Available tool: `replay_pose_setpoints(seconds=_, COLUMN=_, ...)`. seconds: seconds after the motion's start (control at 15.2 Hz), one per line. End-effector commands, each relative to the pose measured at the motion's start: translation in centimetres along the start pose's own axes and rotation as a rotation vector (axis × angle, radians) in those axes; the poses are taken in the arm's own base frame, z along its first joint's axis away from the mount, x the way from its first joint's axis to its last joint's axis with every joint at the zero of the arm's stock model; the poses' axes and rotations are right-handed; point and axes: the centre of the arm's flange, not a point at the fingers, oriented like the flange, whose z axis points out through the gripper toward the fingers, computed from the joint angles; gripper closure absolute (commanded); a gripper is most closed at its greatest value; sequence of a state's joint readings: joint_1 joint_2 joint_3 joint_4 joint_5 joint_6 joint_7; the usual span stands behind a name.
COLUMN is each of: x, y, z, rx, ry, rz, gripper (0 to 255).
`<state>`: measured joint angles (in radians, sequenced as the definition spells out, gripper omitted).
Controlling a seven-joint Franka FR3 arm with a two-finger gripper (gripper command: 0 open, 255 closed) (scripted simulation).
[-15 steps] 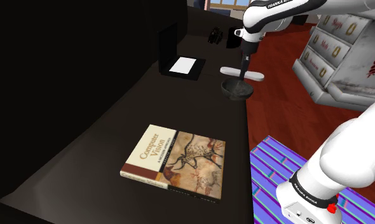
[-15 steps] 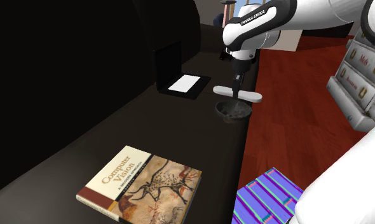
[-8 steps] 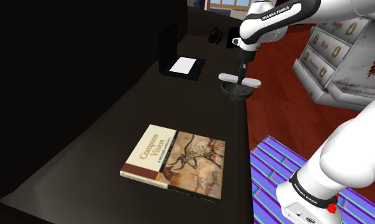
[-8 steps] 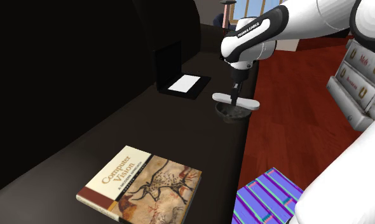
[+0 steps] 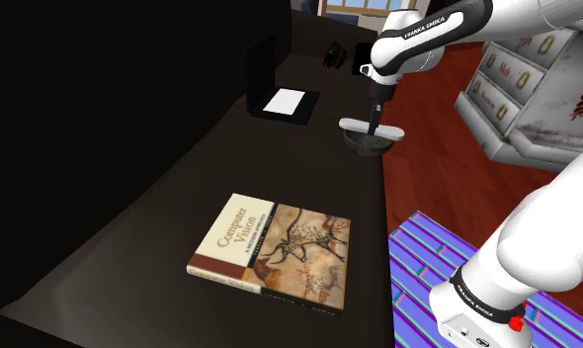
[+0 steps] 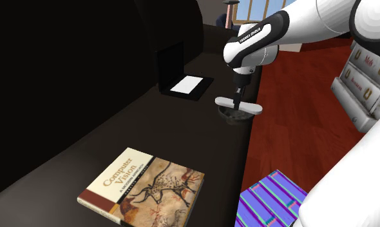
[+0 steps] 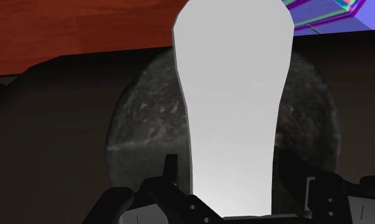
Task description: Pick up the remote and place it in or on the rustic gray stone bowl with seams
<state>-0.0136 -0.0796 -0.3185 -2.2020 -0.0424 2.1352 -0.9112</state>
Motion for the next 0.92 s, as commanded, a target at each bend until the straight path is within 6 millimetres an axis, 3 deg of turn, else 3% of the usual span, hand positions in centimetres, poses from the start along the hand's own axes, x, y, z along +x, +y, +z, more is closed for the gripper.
replay_pose_setpoints(seconds=0.0, x=0.0, y=0.0, z=0.0, rx=0.0, ry=0.0, rz=0.0, gripper=255)
replay_pose_setpoints(seconds=0.07, x=0.0, y=0.0, z=0.0, rx=0.0, ry=0.0, rz=0.0, gripper=255)
replay_pose_setpoints(seconds=0.13, x=0.0, y=0.0, z=0.0, rx=0.0, ry=0.0, rz=0.0, gripper=0)
replay_pose_setpoints(seconds=0.46, x=0.0, y=0.0, z=0.0, rx=0.0, ry=0.0, rz=0.0, gripper=0)
replay_pose_setpoints(seconds=0.73, x=0.0, y=0.0, z=-5.0, rx=0.0, ry=0.0, rz=0.0, gripper=0)
replay_pose_setpoints(seconds=0.86, x=0.0, y=0.0, z=-5.0, rx=0.0, ry=0.0, rz=0.0, gripper=0)
